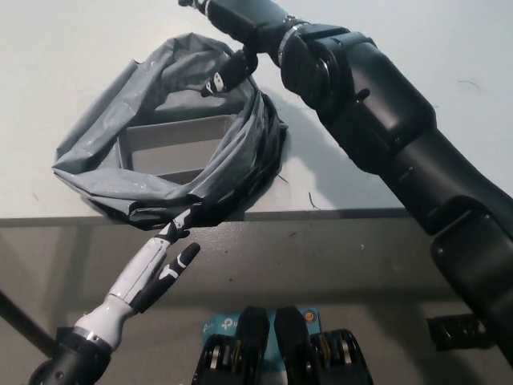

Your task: Use the right hand to pick up a small rectangular container and put it into a plastic bag and lift the bag

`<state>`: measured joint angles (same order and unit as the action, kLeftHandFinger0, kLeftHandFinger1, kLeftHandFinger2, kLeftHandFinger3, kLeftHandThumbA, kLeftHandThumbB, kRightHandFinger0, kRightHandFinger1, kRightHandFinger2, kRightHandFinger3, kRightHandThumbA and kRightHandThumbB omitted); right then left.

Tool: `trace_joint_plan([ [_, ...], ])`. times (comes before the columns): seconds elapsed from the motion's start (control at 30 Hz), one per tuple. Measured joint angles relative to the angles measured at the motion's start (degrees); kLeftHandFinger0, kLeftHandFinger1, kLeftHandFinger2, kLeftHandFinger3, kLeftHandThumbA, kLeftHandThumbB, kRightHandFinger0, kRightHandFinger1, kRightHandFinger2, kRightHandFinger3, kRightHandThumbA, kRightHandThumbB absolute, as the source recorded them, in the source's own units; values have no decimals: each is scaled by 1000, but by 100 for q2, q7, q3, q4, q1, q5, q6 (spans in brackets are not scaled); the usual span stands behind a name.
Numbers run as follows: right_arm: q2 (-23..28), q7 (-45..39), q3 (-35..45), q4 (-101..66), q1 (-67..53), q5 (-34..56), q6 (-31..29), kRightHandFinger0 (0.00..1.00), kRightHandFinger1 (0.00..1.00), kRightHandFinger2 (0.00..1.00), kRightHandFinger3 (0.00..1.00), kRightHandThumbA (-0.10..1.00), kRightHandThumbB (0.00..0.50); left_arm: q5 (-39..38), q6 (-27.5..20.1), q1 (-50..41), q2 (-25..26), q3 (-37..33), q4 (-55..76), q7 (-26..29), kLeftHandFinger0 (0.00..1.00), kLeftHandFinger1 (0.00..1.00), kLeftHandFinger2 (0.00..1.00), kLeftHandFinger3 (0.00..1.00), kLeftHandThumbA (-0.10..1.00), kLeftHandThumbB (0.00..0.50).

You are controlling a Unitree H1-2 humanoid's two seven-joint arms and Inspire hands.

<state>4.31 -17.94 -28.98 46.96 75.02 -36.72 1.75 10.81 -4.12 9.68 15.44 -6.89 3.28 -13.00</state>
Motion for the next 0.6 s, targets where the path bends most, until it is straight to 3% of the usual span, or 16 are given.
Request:
trace_joint_plan([
  [0.43,-62,286,-120,645,-109,-230,399,1000,1000,1000,1000,939,500,16,-11,-23,0,-4,0,0,1000,1000,1000,1000,1000,198],
  [0.6,-108,380,-58,761,-115,-223,529,1000,1000,1000,1000,985,500,14,-26,-27,0,-4,0,0,1000,1000,1000,1000,1000,193],
])
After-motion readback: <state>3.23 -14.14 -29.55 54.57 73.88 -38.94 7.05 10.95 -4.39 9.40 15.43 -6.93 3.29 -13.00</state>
